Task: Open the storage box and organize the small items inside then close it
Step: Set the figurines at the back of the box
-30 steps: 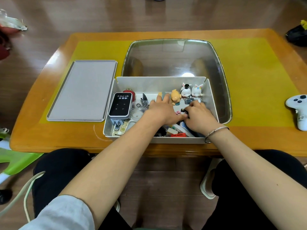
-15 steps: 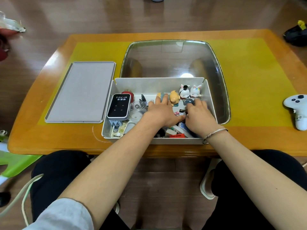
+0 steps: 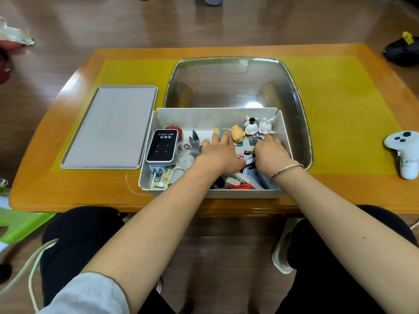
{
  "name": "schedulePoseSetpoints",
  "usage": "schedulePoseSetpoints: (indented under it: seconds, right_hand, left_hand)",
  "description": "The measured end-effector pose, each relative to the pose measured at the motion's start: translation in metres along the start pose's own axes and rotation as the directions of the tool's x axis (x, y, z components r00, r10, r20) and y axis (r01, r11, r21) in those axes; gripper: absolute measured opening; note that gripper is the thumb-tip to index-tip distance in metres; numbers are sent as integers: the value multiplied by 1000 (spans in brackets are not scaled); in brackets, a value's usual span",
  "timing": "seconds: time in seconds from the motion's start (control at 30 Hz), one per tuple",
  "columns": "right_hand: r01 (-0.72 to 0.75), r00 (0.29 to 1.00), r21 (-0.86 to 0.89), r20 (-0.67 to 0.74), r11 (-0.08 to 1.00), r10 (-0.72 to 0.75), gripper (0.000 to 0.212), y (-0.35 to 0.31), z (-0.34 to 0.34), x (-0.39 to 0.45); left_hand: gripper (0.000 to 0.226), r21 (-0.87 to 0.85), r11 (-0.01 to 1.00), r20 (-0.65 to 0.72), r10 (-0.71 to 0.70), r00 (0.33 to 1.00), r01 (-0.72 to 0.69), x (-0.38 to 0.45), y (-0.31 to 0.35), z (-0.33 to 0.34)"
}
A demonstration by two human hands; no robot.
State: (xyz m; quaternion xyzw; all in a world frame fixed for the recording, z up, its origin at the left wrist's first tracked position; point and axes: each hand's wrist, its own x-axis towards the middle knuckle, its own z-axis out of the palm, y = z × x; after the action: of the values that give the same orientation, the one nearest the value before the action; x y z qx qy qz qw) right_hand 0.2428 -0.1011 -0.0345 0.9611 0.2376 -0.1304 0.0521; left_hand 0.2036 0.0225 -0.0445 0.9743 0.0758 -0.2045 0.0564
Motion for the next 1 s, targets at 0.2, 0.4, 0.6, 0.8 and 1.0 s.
schedulePoseSetpoints:
  seconds: [0.2, 0.4, 0.6, 0.8, 1.0]
  right_hand:
    - [46, 991, 32, -126, 998, -41, 27, 1, -6, -14]
    - [123, 953, 312, -303, 942, -24, 30, 9, -11, -45]
    - [61, 974, 328, -224, 943, 15, 33, 12, -7, -39]
    - [18, 999, 266, -32, 964, -10, 27, 6, 5, -5]
    - [-4, 999, 198, 36, 980, -4, 37, 2, 18, 2]
  left_hand:
    - [75, -16, 1000, 16, -10, 1000, 11, -1, 0, -1]
    - [64, -65, 998, -17, 9, 1000, -11, -2, -4, -3]
    - [42, 2, 998, -261, 55, 964, -56, -11, -9, -6]
    - [38, 1, 999, -415, 38, 909, -42, -26, -22, -7]
    - [40, -145, 989, -529, -97, 843, 23, -55, -53, -7]
